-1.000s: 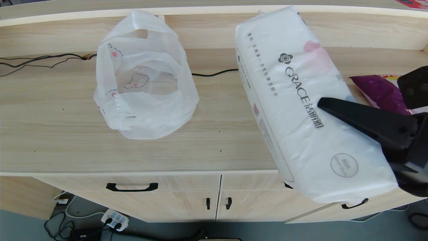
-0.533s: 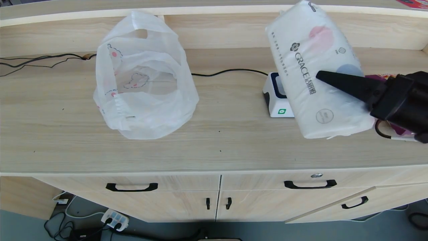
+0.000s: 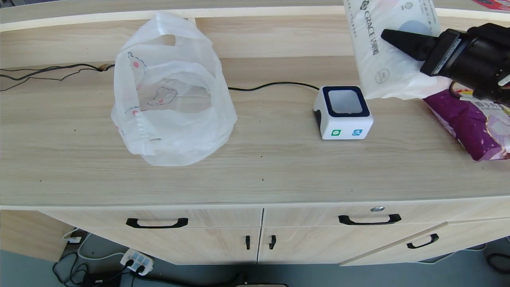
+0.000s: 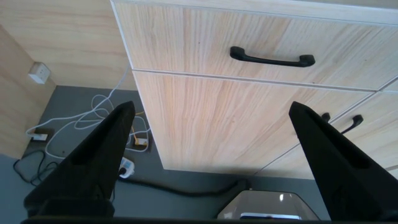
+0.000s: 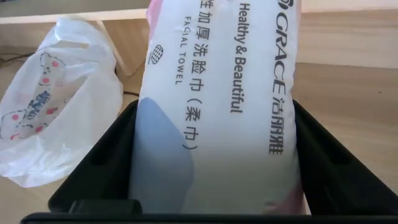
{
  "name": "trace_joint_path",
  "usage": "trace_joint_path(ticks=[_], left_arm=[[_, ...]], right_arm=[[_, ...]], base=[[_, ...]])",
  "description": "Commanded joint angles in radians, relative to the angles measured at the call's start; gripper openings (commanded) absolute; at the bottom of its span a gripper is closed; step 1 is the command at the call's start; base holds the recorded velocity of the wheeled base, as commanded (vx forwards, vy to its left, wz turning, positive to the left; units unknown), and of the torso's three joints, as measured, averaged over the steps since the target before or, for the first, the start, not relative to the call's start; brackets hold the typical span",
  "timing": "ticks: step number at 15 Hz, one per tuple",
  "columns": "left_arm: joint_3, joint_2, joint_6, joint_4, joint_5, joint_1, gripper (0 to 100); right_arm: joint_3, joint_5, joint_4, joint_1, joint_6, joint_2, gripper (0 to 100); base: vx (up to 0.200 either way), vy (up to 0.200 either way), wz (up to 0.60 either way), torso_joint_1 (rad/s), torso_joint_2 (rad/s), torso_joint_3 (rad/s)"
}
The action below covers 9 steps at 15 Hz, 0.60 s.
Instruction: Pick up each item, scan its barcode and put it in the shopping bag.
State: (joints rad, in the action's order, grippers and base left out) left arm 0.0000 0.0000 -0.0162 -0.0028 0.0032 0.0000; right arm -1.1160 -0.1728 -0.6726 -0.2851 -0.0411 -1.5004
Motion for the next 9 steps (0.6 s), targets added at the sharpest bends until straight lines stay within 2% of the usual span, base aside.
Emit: trace_joint_path(ticks=[1, 9], left_arm=[[0.0, 0.0, 0.001, 0.0, 0.0, 0.0, 100], [0.0, 0.0, 0.001, 0.0, 0.0, 0.0, 100]], right_arm=[[-0.005, 0.001, -0.079, 0.0, 0.015, -0.11, 0], [0.019, -0.001, -0.11, -0.002, 0.032, -0.153, 0]], base=[[0.0, 0.0, 0.0, 0.0, 0.0, 0.0], [0.0, 0.0, 0.0, 0.0, 0.0, 0.0]])
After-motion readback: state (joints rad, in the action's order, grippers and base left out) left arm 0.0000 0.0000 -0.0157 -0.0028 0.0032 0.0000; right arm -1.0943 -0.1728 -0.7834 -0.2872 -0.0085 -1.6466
